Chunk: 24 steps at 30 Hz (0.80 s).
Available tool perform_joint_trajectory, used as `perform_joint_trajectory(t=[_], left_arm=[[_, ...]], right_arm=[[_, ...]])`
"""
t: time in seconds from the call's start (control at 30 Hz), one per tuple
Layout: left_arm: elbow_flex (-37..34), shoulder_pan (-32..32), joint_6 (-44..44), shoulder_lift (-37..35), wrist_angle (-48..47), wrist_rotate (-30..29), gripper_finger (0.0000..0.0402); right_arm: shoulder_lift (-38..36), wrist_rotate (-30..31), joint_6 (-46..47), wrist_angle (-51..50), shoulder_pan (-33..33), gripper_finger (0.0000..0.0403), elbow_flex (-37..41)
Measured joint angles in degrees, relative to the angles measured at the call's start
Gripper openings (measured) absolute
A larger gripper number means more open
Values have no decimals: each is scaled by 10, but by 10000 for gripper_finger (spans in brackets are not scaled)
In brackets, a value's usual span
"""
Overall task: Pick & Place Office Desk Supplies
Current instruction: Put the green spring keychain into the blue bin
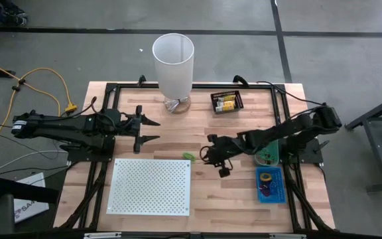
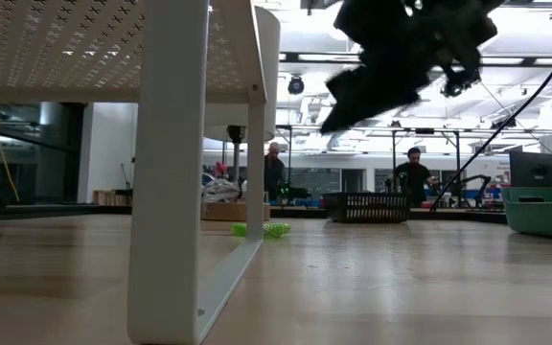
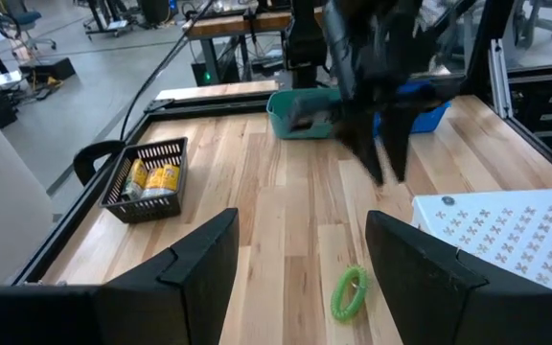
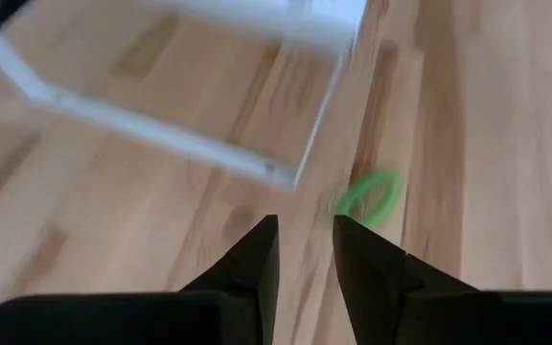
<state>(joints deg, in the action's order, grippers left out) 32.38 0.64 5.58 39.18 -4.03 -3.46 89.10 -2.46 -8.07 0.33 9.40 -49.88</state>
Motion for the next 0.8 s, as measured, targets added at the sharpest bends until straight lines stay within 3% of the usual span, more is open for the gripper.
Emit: perform_joint_trajectory(t=[0.8], left_arm=[[0, 0, 0, 0, 3, 0, 221]], right_arm=[[151, -41, -69, 147, -54, 89, 1]])
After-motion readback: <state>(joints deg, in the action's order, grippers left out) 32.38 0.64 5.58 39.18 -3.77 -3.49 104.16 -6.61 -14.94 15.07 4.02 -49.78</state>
